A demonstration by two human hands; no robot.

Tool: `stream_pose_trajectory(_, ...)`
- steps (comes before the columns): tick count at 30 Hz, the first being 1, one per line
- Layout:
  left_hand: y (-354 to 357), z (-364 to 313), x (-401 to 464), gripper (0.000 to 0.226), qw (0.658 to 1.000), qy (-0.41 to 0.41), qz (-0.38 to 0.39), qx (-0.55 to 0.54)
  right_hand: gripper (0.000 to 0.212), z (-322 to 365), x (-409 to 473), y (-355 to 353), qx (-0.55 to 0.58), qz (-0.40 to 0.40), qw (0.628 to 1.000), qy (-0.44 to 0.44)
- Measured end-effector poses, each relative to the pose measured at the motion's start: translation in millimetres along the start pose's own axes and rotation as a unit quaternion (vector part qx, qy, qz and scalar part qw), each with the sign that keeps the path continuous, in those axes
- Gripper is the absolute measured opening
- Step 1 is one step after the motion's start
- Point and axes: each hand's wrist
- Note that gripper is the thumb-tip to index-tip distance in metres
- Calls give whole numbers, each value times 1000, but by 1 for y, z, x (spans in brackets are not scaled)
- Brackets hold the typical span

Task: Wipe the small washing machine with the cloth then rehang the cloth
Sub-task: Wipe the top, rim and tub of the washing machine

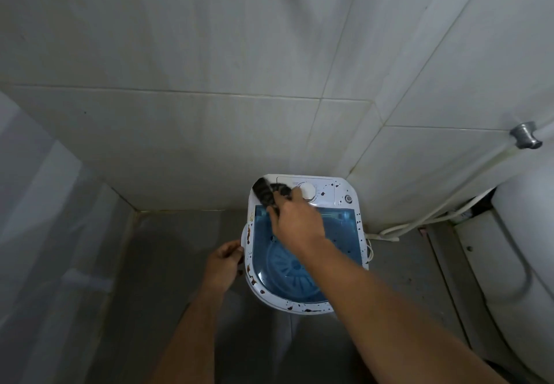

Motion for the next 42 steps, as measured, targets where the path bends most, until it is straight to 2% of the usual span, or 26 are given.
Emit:
stream_pose_trajectory(3,-1,1,1,17,1000,0,3,-6,46,-2,-26,11,-31,19,998,-55)
stream_pose_trajectory(5,-1,2,1,15,1000,-1,7,-11,43,-13,-13,-1,-45,13,997,-64)
stream_pose_trajectory(10,-1,1,1,16,1000,2,3,1,40,-19,24,-26,3,-20,999,34)
stream_pose_trajectory(15,-2,-2,-1,16,1000,-8,5,0,42,1,-14,2,75,1,996,45)
stream_pose_trajectory(18,-1,-2,-2,16,1000,-6,10,-6,42,4,-40,12,57,25,998,25)
stream_pose_trajectory(21,0,-2,-2,17,1000,-7,8,-12,40,-2,-25,1,19,29,999,2)
stream_pose_trajectory(25,0,-1,-1,17,1000,-9,6,-7,35,-14,21,-24,2,4,999,40)
stream_pose_trajectory(29,-1,-4,-2,17,1000,-14,5,-2,32,-1,29,-24,8,-12,998,68)
stream_pose_trajectory(35,1,-4,-2,19,999,-22,7,-22,42,4,-4,-8,-55,80,991,-96)
stream_pose_trajectory(39,2,-5,-7,16,1000,-22,5,-17,40,-19,26,-33,-79,20,997,-17)
stream_pose_trajectory(42,2,-6,-8,16,999,-25,6,-22,42,-22,6,-25,-80,74,992,-63)
Point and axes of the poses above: each hand's wrist, its own x-axis towards the middle knuckle, its own y-axis out of the palm, z = x × y, and after that the axes turned 11 degrees about z, right-handed
